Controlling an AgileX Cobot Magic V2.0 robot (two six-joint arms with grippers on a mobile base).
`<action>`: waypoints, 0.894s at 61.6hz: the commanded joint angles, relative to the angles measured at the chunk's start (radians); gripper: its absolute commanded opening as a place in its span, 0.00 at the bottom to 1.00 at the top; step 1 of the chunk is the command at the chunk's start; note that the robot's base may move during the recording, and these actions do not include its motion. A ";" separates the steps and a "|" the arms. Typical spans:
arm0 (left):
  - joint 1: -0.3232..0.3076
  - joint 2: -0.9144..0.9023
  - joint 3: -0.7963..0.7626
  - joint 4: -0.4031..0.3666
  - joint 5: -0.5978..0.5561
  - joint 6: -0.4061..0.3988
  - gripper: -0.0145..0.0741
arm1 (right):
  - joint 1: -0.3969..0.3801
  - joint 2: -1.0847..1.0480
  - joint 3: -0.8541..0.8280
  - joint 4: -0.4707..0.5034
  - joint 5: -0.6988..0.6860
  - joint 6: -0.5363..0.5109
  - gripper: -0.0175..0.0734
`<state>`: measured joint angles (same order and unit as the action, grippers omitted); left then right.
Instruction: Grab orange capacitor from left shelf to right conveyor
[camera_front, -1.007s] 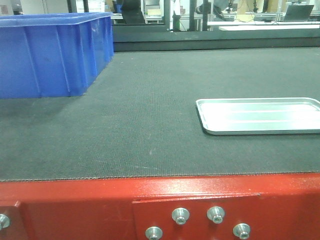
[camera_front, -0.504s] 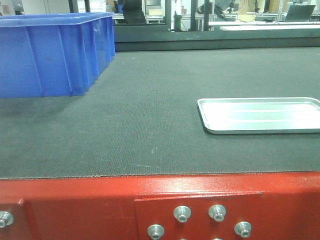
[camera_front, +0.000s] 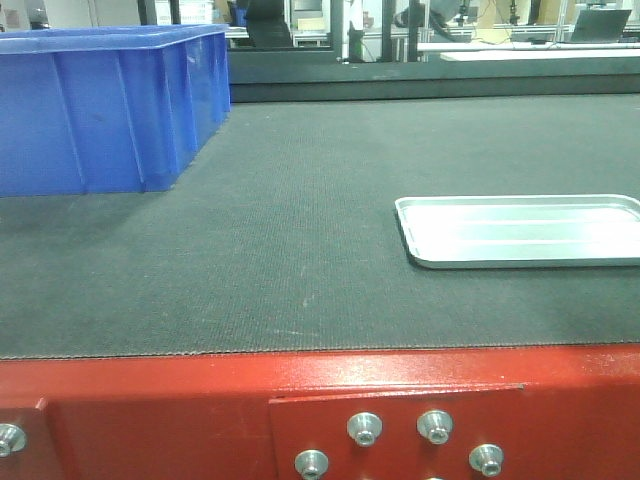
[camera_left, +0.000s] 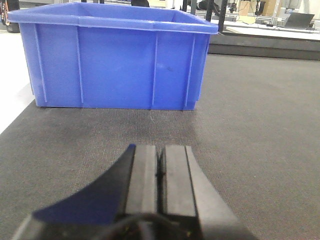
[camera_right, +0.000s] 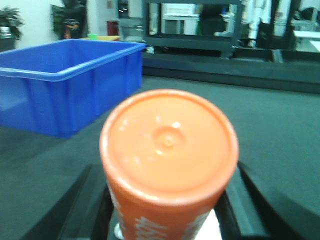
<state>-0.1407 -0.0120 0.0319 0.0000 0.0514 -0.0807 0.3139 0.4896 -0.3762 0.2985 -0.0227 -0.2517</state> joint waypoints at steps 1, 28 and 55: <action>-0.005 -0.016 -0.007 0.000 -0.088 -0.001 0.05 | -0.005 0.126 -0.028 0.005 -0.208 -0.003 0.25; -0.005 -0.016 -0.007 0.000 -0.088 -0.001 0.05 | -0.003 0.667 -0.030 -0.029 -0.699 -0.003 0.25; -0.005 -0.016 -0.007 0.000 -0.088 -0.001 0.05 | -0.003 0.973 -0.031 -0.028 -0.994 -0.001 0.25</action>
<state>-0.1407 -0.0120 0.0319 0.0000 0.0514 -0.0807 0.3139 1.4481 -0.3762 0.2931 -0.8632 -0.2517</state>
